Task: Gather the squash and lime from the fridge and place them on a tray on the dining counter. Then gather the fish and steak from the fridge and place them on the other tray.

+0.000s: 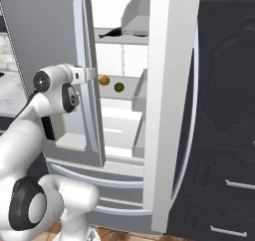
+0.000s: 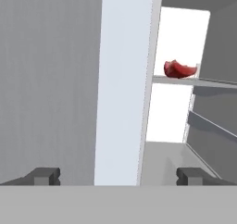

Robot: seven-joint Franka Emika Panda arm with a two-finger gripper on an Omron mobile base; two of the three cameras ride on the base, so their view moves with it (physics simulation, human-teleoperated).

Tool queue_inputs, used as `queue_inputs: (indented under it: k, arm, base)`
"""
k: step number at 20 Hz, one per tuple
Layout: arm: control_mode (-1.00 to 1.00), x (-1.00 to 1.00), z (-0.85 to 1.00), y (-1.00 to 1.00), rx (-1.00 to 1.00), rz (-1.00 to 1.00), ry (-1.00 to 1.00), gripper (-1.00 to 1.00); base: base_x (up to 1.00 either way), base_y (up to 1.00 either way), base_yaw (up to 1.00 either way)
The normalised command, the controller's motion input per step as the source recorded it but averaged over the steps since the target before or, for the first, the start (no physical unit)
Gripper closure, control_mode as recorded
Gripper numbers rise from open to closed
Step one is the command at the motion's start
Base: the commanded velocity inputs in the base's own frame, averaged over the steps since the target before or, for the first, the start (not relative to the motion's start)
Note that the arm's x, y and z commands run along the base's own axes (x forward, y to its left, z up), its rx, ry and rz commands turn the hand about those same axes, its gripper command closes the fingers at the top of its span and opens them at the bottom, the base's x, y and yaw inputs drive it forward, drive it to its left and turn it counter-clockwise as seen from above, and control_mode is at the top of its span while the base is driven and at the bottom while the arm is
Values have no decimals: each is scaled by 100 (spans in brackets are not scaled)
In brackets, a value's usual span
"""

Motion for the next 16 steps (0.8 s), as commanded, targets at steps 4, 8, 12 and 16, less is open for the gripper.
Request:
queue_inputs:
  k: [4, 8, 12, 16]
  arm:
    - [-100, 8, -12, -7, 0, 3, 0, -100]
    - [-100, 11, 0, -1, 0, 2, 0, -100]
    - [-100, 10, 0, -3, 0, 3, 0, -100]
    - [-100, 8, 0, -3, 0, 3, 0, -100]
  base:
    - [0, 0, 0]
    - [0, 0, 0]
    - [0, 0, 0]
    - [0, 0, 0]
